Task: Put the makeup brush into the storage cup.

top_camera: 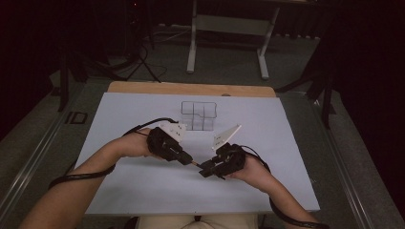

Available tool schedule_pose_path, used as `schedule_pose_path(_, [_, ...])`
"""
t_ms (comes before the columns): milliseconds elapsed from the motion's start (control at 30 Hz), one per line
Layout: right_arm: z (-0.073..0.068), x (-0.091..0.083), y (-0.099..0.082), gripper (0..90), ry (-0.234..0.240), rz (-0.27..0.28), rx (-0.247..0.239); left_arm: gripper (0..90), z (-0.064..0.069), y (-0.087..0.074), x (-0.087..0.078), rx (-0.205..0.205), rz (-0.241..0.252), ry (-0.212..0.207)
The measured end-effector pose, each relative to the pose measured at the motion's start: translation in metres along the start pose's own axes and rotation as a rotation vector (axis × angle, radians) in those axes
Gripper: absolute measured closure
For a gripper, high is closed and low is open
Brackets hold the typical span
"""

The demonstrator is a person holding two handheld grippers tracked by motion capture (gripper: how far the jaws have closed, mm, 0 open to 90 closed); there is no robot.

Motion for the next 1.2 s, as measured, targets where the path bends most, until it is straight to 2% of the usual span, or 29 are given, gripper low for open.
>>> schedule_pose_path(133, [0.002, 0.001, 0.002, 75.4, -0.014, -0.002, -0.010, 85.4, -0.001, 0.000, 0.000, -0.005, -0.003, 0.001])
schedule_pose_path(167, [0.002, 0.001, 0.002, 75.7, -0.013, 0.000, -0.004, 85.4, -0.001, 0.000, 0.000, -0.011, -0.005, -0.010])
schedule_pose_path(267, [0.003, 0.002, 0.004, 76.2, -0.013, -0.001, -0.010, 85.4, -0.002, 0.000, 0.001, -0.017, -0.001, -0.006])
schedule_pose_path(433, [0.004, 0.005, 0.004, 81.0, -0.026, -0.017, -0.018, 85.4, -0.003, 0.002, 0.002, -0.012, 0.009, 0.001])
schedule_pose_path(467, [0.004, 0.005, 0.004, 81.6, -0.016, -0.020, -0.021, 85.4, -0.003, 0.003, 0.002, -0.011, 0.000, -0.007])
schedule_pose_path(633, [0.001, 0.006, 0.003, 83.3, -0.029, -0.032, -0.060, 85.2, -0.003, 0.003, 0.004, -0.019, -0.004, -0.017])
schedule_pose_path(767, [0.001, 0.003, 0.003, 83.6, -0.023, -0.016, -0.061, 83.8, -0.003, 0.006, 0.001, -0.026, 0.025, -0.023])
schedule_pose_path(800, [0.000, 0.001, 0.004, 83.7, -0.023, -0.009, -0.061, 83.4, -0.004, 0.008, -0.001, -0.031, 0.051, -0.014])
schedule_pose_path(833, [0.000, 0.001, 0.004, 83.7, -0.023, -0.009, -0.061, 79.7, -0.004, 0.008, -0.001, -0.031, 0.051, -0.014])
schedule_pose_path(867, [0.000, -0.002, 0.004, 83.7, -0.028, -0.005, -0.062, 76.6, -0.004, 0.011, -0.006, -0.025, 0.082, 0.009])
schedule_pose_path(967, [0.001, -0.004, 0.003, 83.7, -0.034, 0.010, -0.066, 69.4, -0.004, 0.014, -0.014, -0.029, 0.132, 0.039])
schedule_pose_path(1033, [0.001, -0.007, 0.002, 83.7, -0.035, 0.031, -0.065, 67.5, -0.005, 0.014, -0.017, -0.033, 0.145, 0.048])
schedule_pose_path(1067, [0.001, -0.009, 0.002, 83.7, -0.042, 0.042, -0.066, 67.5, -0.004, 0.014, -0.022, -0.044, 0.177, 0.055])
schedule_pose_path(1100, [0.002, -0.010, 0.002, 83.7, -0.044, 0.059, -0.065, 67.5, -0.004, 0.013, -0.024, -0.049, 0.190, 0.058])
schedule_pose_path(1200, [0.002, -0.015, 0.002, 83.7, -0.044, 0.099, -0.065, 67.5, -0.004, 0.012, -0.025, -0.057, 0.212, 0.066])
Point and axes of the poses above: each handheld gripper's, and its own axes: x roughly forward along the jaws, y roughly out of its top, z roughly to its right, the point moved 8 cm from there along x, roughly forward along the jaws, and after that the axes turned 3 degrees about -z, right-handed, at the moved point
